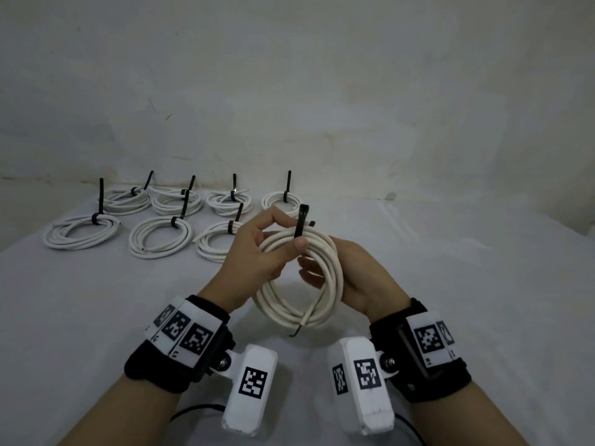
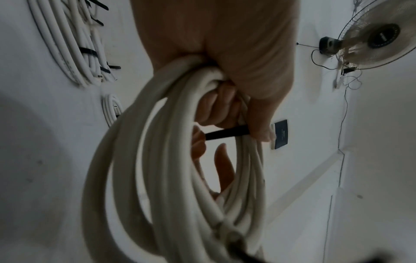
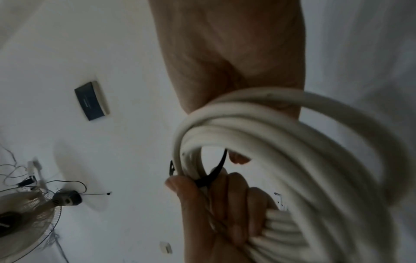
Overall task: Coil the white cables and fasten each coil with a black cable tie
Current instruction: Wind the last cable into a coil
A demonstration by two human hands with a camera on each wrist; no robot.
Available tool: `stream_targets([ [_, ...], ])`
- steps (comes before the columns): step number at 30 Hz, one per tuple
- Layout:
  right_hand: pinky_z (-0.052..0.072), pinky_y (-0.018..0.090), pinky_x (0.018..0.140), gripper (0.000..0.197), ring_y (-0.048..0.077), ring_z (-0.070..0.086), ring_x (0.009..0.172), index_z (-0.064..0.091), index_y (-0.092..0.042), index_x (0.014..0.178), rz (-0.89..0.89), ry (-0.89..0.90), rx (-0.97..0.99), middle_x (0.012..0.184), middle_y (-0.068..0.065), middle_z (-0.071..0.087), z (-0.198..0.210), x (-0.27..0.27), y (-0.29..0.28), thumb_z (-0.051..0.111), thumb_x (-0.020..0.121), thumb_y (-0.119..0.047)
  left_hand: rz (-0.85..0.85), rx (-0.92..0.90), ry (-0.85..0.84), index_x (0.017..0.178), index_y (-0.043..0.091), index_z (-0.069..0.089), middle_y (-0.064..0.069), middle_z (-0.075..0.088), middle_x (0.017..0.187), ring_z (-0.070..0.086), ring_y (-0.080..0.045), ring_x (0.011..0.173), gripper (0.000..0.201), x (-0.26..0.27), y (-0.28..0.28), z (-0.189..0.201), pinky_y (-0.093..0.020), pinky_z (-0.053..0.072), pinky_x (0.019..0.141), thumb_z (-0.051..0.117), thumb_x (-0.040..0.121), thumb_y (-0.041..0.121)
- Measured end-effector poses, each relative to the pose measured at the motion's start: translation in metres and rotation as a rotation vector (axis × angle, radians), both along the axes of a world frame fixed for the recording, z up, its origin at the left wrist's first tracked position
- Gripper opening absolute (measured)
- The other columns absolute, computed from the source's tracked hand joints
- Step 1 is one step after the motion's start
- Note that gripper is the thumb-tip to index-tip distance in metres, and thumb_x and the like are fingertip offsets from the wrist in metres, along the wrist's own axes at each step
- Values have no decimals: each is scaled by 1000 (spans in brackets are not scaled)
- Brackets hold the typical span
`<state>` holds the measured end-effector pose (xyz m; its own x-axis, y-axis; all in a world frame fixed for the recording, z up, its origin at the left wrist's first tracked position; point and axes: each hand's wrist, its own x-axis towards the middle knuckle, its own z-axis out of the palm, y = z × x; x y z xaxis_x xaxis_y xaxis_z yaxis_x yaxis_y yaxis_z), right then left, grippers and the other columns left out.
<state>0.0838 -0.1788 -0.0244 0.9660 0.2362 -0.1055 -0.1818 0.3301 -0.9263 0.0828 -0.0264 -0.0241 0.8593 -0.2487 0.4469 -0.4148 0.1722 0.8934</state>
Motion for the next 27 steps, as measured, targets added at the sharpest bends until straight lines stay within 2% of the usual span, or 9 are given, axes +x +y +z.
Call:
stream_targets([
  [2,53,24,54,13,15,58,53,70,-5,86,-85,-81,-47,65,10,64,-2,2,-4,58,90,-9,-41,16,40,77,21,57,0,45,48,28,-5,36,13,0,-2,-2,-15,25,38,70,73,21],
  [5,50,26,55,15,18,55,55,69,-4,80,-167,-191,-84,68,14,63,-2,3,-9,71,72,-16,-57,34,62,67,31,59,8,43,44,27,-5,37,15,-2,-7,-3,-14,25,39,66,74,20],
  [10,52,32,59,13,20,59,57,59,-6,85,-309,-345,-88,71,12,67,6,0,-11,68,81,3,-63,-41,106,75,12,50,7,44,49,26,-6,40,30,-1,-8,-2,-15,21,39,71,67,32],
  [14,55,33,67,19,21,64,71,64,-14,81,-373,-524,-225,74,3,68,5,-1,-12,72,77,3,-69,-57,108,70,21,57,5,47,51,27,-5,40,14,-3,-10,0,-14,21,39,69,73,28],
  [16,57,33,70,18,20,67,77,67,-14,77,-384,-595,-299,78,1,70,7,-2,-15,73,76,3,-61,-58,112,70,21,59,5,45,50,27,-5,40,16,-4,-10,1,-16,20,40,64,83,28],
  [18,57,31,65,13,22,67,72,69,-10,77,-358,-612,-325,79,5,71,9,-3,-18,74,77,3,-56,-58,117,77,10,54,8,40,48,25,-4,41,26,-5,-10,2,-18,18,41,59,89,33],
  [20,57,33,63,12,28,67,66,69,-9,76,-331,-623,-338,77,10,71,10,-4,-18,75,76,1,-41,-49,110,78,7,51,9,43,46,25,-4,40,28,-6,-11,3,-20,17,41,59,88,31],
  [23,56,42,66,13,45,65,70,70,-12,73,-308,-631,-325,75,14,71,10,-5,-17,76,74,0,-15,-66,95,71,13,56,6,50,47,26,-3,38,19,-7,-11,4,-17,19,39,54,81,29],
  [27,57,42,68,10,45,66,73,71,-11,74,-285,-648,-322,77,16,72,9,-5,-16,75,74,-1,-15,-83,100,57,27,59,7,49,46,26,-3,37,24,-8,-11,5,-16,20,38,54,80,28],
])
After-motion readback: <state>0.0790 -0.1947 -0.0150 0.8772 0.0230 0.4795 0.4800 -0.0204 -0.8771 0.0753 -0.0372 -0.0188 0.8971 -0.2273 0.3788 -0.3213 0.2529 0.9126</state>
